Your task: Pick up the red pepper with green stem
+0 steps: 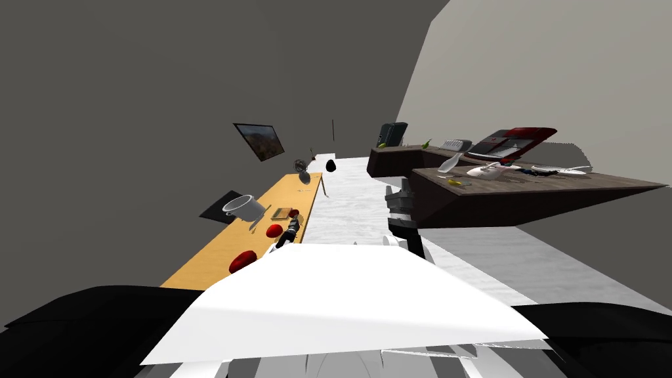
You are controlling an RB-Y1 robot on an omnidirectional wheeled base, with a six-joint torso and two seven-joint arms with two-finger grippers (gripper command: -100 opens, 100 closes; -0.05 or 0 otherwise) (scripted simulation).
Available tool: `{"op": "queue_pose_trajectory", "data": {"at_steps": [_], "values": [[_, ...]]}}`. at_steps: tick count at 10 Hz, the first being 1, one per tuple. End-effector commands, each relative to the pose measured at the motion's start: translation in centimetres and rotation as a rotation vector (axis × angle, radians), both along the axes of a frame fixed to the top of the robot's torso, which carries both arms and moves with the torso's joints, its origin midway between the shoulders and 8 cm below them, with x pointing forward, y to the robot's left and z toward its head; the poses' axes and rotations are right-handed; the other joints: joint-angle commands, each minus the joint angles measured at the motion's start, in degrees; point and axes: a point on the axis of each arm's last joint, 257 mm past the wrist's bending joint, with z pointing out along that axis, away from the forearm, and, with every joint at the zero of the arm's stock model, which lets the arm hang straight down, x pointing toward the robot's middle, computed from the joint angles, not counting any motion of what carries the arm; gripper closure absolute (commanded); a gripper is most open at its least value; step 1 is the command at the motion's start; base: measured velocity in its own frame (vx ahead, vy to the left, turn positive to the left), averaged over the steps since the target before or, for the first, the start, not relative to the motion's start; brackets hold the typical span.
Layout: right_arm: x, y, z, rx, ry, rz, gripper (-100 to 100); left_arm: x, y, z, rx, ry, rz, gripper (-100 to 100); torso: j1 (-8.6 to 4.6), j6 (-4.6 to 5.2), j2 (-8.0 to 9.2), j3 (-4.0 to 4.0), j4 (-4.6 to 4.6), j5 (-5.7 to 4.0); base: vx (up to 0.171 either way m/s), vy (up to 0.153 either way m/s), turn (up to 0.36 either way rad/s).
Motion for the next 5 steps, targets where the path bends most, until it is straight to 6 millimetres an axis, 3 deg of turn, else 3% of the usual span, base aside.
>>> {"op": "queue_pose_trajectory", "data": {"at_steps": [1, 4, 5], "values": [[0.00, 0.00, 0.00, 0.000, 0.000, 0.000, 0, 0.44, -0.36, -0.08, 0.003, 0.019, -0.019, -100, 0.00, 0.00, 0.00, 0.00, 0.00, 0.00, -0.090, 0.119, 0.123], [0.00, 0.00, 0.00, 0.000, 0.000, 0.000, 0, 0.91, -0.67, -0.01, 0.009, 0.029, -0.036, -100, -0.09, 0.00, 0.06, 0.04, 0.02, -0.02, -0.056, 0.080, 0.105], [0.00, 0.01, 0.00, 0.000, 0.000, 0.000, 0, 0.89, -0.66, -0.07, 0.009, 0.032, -0.036, 0, -0.29, 0.03, -0.04, -0.01, 0.00, -0.04, -0.005, 0.009, -0.007]]}}
